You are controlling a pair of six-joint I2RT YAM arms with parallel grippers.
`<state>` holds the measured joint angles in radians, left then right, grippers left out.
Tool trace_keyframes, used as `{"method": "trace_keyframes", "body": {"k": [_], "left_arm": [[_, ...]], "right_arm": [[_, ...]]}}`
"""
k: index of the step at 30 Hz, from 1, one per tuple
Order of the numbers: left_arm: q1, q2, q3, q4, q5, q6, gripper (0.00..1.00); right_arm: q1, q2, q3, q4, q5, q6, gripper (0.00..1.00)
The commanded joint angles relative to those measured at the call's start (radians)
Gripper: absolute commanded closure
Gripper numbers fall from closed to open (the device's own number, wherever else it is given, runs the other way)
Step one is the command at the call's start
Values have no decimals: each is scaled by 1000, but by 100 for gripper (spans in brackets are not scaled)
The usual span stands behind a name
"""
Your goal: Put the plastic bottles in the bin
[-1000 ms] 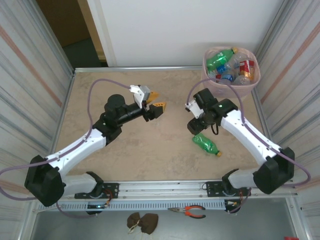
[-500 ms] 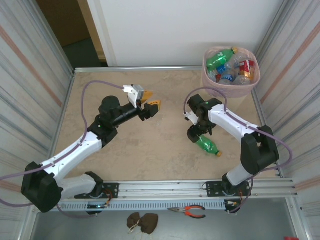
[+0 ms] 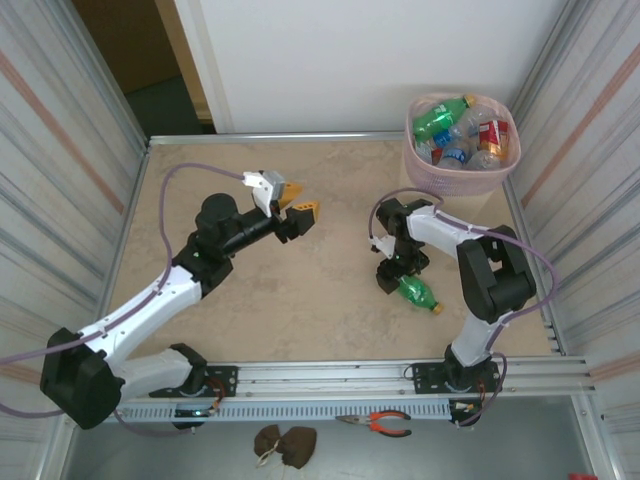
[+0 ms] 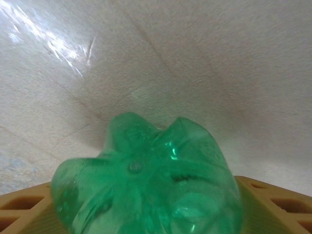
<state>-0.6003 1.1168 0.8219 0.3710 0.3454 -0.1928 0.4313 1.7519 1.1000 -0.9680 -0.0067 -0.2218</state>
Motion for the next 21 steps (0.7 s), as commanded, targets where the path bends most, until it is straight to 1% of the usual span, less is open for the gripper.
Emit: {"method": "trace_keyframes", "body": {"k": [1, 7, 10, 15, 21], "left_arm": [[14, -39, -19, 3, -17, -18, 34], [20, -53, -26, -7, -27, -25, 34], [22, -54, -27, -7, -29, -25, 34], [21, -54, -23, -12, -32, -28, 34], [23, -54, -23, -14, -36, -32, 34]], "right_arm": [[-5, 19, -11, 6, -24, -18, 26], [-4, 5, -2, 9, -41, -7, 37], [-6, -24, 5, 8, -60, 4, 40], [-14, -104, 31, -8, -145, 8, 42], [-44, -243, 100, -24, -252, 34, 42]]}}
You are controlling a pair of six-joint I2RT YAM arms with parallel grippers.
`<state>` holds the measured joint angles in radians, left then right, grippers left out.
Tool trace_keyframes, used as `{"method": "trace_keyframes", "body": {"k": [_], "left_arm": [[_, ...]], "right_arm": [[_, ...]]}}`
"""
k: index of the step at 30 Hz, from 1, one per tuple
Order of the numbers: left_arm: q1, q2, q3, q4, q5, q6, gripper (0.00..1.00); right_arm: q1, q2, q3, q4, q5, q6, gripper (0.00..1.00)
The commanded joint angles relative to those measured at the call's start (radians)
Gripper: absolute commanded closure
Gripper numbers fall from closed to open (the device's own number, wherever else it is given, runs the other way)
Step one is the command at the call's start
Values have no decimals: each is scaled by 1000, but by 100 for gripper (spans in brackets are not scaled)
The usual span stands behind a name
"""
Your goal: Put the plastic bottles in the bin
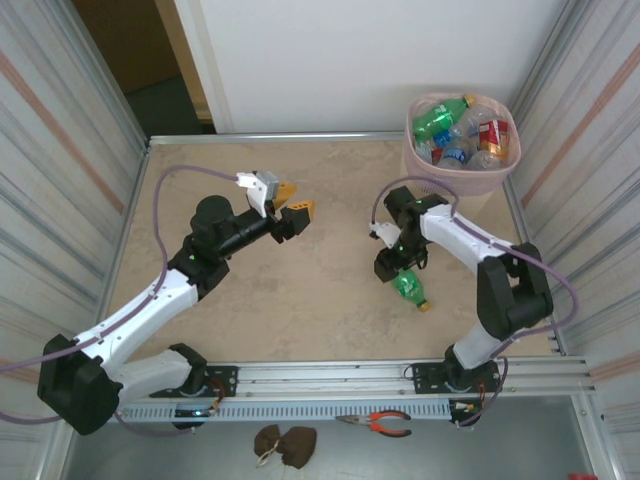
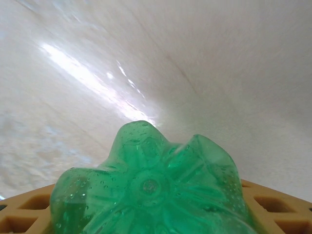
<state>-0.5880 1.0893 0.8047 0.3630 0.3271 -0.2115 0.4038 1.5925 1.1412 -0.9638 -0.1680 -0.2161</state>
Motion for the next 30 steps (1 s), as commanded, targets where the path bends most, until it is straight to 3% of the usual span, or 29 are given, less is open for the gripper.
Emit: {"method": "trace_keyframes", "body": {"k": [1, 12, 19, 25, 30], "left_arm": [[10, -26, -6, -6, -18, -14, 34], [11, -18, -11, 11, -19, -30, 34], [10, -11, -8, 15, -15, -39, 34], [11, -15, -8, 11, -16, -43, 34], [11, -15, -3, 7, -16, -43, 34]], "right_arm": [[-23, -105, 74, -29, -113, 33, 42], [-136, -268, 338, 32, -340, 130, 43], [-269, -287, 482, 249, -460, 347, 45], [-396, -274, 536, 499, -454, 557, 47], [-475, -240, 544, 642, -363, 682, 48]]}}
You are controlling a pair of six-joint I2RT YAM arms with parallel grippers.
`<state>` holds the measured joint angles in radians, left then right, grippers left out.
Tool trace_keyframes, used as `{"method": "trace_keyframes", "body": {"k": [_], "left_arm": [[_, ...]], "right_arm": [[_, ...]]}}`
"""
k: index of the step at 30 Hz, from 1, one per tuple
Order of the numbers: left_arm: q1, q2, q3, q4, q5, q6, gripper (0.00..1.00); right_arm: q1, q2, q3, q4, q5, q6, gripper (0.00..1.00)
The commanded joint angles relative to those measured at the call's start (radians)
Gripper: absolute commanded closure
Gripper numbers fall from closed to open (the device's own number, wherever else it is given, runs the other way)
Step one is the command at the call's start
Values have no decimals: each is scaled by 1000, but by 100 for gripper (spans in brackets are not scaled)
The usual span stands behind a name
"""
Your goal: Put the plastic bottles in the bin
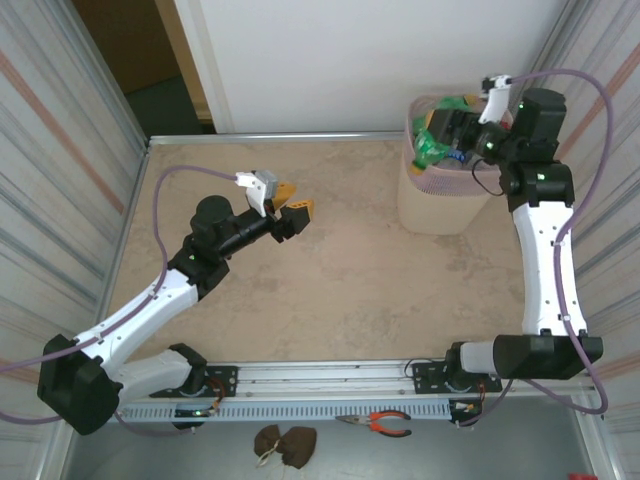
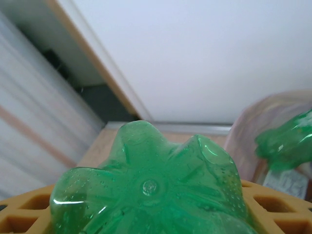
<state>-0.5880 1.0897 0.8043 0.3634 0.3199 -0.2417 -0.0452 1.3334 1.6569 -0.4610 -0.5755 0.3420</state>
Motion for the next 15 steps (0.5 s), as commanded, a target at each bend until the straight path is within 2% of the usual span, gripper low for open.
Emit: {"method": "trace_keyframes", "body": {"k": [1, 10, 15], "left_arm": [[10, -13, 0, 5, -10, -12, 34], [10, -8, 13, -9, -12, -6, 34], [10, -1, 20, -6, -11, -8, 34]], "right_arm": [[-37, 31, 36, 145, 65, 128, 48], [-146, 145, 107, 58, 139, 58, 53], [-156, 207, 142, -57, 153, -28, 54]]}}
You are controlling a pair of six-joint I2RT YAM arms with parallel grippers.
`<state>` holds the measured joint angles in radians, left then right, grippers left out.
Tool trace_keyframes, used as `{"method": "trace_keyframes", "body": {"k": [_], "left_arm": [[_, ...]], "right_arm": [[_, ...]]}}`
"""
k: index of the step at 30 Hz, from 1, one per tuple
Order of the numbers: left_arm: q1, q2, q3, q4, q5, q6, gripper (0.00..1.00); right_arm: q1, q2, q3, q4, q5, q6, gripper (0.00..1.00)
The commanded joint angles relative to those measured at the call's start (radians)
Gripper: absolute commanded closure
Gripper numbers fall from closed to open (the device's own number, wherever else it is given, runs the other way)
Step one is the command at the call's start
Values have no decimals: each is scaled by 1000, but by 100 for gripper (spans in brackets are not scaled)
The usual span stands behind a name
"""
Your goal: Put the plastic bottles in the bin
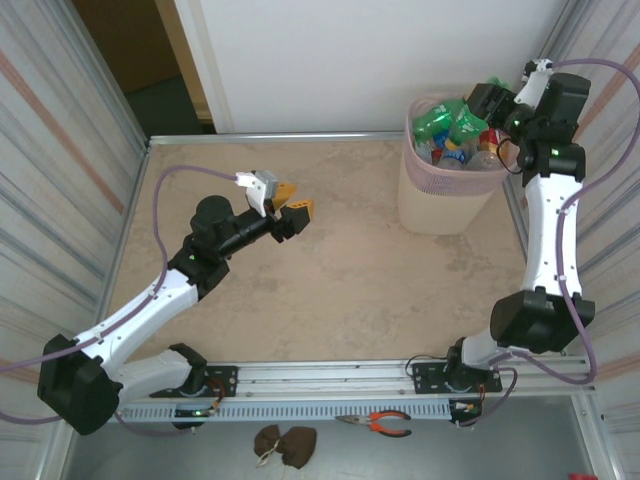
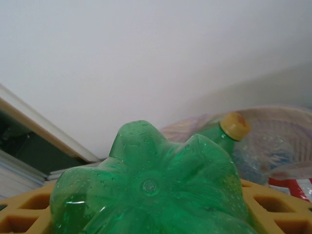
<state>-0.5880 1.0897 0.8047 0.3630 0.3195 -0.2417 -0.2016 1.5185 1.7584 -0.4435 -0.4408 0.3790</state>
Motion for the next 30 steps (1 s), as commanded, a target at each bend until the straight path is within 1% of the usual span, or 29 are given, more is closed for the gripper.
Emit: {"method": "trace_keyframes", "body": {"k": [1, 5, 12, 15, 18, 19, 21, 24, 30], "left_arm": [[11, 2, 21, -6, -12, -8, 34], [10, 12, 27, -6, -12, -8, 34], [10, 28, 33, -2, -5, -16, 34], [11, 27, 32, -1, -4, -20, 34], [10, 21, 33, -5, -9, -19, 34], [10, 18, 33, -8, -11, -18, 34], [10, 15, 31, -9, -16, -15, 34], [11, 12, 31, -10, -19, -12, 35], [10, 8, 22, -10, -27, -9, 34]], "right_arm": [[2, 28, 43, -104, 27, -85, 54], [14, 55, 43, -216, 81, -170, 54], [28, 128, 26, -330, 94, -237, 53], [33, 170, 52, -366, 92, -246, 47], [40, 190, 104, -393, 106, -248, 35], [44, 190, 106, -394, 119, -252, 32], [53, 183, 170, -394, 146, -258, 28], [63, 167, 222, -401, 184, -266, 25], [86, 133, 262, -406, 256, -289, 25]]}}
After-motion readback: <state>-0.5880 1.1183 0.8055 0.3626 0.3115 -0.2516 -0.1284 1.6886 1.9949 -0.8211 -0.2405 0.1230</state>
